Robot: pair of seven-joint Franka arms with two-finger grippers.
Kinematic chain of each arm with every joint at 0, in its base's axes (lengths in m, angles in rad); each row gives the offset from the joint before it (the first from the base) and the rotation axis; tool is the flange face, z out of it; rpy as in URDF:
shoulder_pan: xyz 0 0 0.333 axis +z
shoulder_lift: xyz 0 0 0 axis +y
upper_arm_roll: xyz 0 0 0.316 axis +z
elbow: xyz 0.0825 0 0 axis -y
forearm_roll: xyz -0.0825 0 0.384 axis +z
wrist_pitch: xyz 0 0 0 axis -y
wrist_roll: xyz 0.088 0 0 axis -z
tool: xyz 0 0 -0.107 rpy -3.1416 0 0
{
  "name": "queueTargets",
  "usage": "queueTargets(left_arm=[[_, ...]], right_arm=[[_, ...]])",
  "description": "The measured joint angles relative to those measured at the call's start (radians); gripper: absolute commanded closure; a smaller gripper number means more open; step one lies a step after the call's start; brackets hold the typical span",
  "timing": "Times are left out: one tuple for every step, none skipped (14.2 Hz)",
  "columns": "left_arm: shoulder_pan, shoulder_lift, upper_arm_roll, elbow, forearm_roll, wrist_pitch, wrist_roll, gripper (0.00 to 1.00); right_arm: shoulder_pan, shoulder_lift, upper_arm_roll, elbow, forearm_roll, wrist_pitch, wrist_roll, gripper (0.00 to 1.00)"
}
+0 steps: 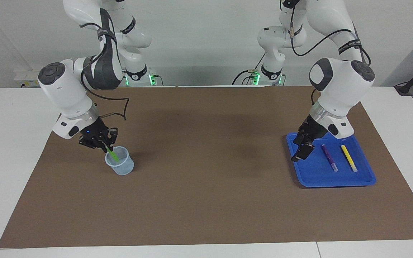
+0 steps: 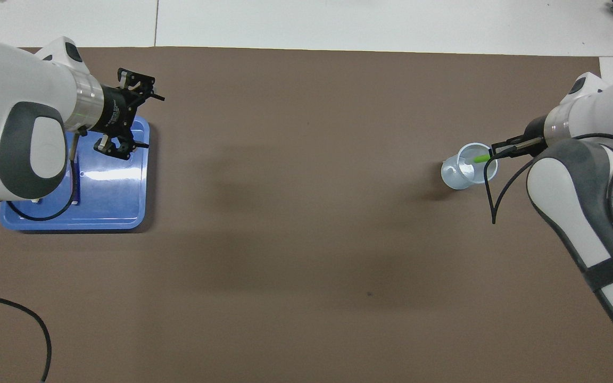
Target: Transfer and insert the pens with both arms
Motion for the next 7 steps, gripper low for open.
queueTargets(left_arm=[[0.021,-0.002,0.000,0.000,0.022,-0.012,0.058,0.00],[0.033,-0.002,0.000,0.000,0.051,-0.021,0.112,0.00],[0.036,-0.002,0.000,0.000,0.074,-0.030,0.154,0.00],[0.036,-0.002,-0.002,0.000,0.092,-0.037,0.198,0.00],[0.035,-0.003,-0.004,0.000,0.102,-0.040,0.244,0.00],[0.036,-0.004,-0.002,0.000,0.108,-0.044,0.289,0.00],[0.042,-0.005,0.005,0.000,0.113,-0.048,0.339,0.00]], right_arm=[[-0.004,0.002,0.000,-0.012,0.000,0.014,0.000,0.55],[-0.006,0.002,0.000,-0.021,0.000,0.019,0.000,0.44],[-0.008,0.002,0.000,-0.023,0.000,0.020,0.000,0.37],[-0.009,0.002,-0.001,-0.022,0.000,0.020,0.000,0.29],[-0.009,0.002,-0.001,-0.021,0.000,0.020,0.001,0.26],[-0.009,0.000,-0.001,-0.019,0.000,0.020,0.001,0.23],[-0.009,-0.003,-0.001,-0.014,0.000,0.014,0.001,0.21]])
